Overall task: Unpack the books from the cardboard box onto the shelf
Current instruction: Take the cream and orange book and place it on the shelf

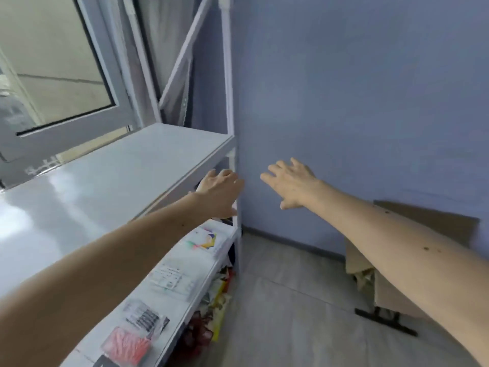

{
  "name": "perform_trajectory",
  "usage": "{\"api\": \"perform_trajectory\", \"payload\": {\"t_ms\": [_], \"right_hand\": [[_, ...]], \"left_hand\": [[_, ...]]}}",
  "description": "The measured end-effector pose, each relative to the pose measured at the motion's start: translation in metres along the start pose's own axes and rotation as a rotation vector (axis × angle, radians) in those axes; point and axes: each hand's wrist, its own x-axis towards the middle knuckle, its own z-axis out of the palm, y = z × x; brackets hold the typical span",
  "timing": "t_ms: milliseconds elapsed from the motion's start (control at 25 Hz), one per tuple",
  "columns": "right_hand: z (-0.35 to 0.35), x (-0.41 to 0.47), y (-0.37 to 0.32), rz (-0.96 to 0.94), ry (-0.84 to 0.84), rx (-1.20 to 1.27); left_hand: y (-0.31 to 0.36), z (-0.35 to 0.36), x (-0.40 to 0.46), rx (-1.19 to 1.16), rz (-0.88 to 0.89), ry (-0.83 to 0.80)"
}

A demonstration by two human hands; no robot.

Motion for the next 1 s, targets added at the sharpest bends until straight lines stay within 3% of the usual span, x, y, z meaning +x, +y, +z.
{"api": "perform_trajectory", "payload": {"t_ms": [240, 480, 1000], "right_hand": [[0.140, -0.133, 0.159, 0.180, -0.225, 0.035], [0.275, -0.241, 0.270, 0.316, -0.403, 0.084], [0.566, -0.265, 0.461, 0.386, -0.654, 0.269]], "left_hand": [[0.208, -0.020, 0.141, -0.054, 0.223, 0.019], [0.388, -0.011, 0.251, -0.055, 0.408, -0.063], [0.617, 0.083, 0.520, -0.060, 0.578, -0.298]]}}
